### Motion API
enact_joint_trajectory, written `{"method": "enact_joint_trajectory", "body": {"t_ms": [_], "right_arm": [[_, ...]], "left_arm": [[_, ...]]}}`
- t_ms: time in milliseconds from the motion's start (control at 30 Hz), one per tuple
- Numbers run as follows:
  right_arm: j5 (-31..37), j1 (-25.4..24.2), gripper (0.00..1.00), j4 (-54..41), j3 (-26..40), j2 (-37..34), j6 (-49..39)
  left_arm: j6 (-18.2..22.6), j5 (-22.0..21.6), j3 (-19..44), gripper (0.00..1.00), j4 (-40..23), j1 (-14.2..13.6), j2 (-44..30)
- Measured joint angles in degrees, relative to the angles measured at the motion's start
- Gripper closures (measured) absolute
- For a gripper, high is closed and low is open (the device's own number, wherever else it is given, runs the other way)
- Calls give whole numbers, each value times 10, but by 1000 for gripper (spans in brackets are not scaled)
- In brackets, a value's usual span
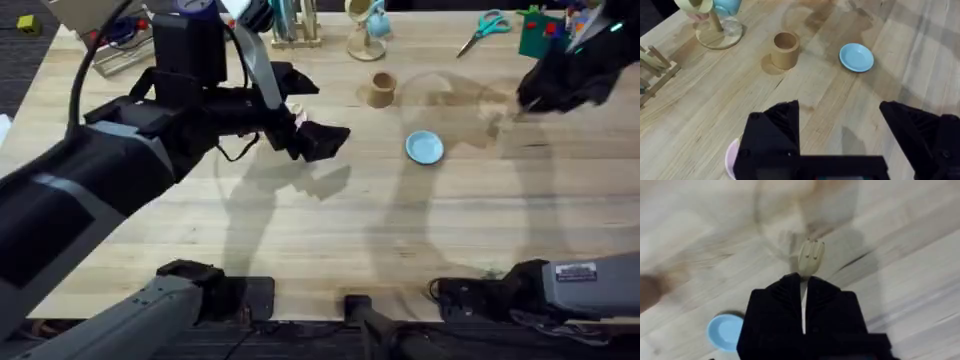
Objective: Pick up a utensil and set it on the pink plate, then put the other utensil in the container.
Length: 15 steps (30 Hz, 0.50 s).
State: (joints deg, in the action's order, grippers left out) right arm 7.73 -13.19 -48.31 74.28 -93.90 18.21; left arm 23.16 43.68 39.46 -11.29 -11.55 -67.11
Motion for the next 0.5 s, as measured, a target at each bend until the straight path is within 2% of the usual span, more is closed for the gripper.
{"method": "enact_joint_trajectory", "body": {"t_ms": [267, 500], "right_arm": [[-46, 0, 970, -2, 60, 102, -113], [-136, 0, 970, -1, 103, 142, -223]], "left_arm": [[0, 0, 0, 26, 0, 0, 0], [0, 0, 0, 26, 0, 0, 0]]}}
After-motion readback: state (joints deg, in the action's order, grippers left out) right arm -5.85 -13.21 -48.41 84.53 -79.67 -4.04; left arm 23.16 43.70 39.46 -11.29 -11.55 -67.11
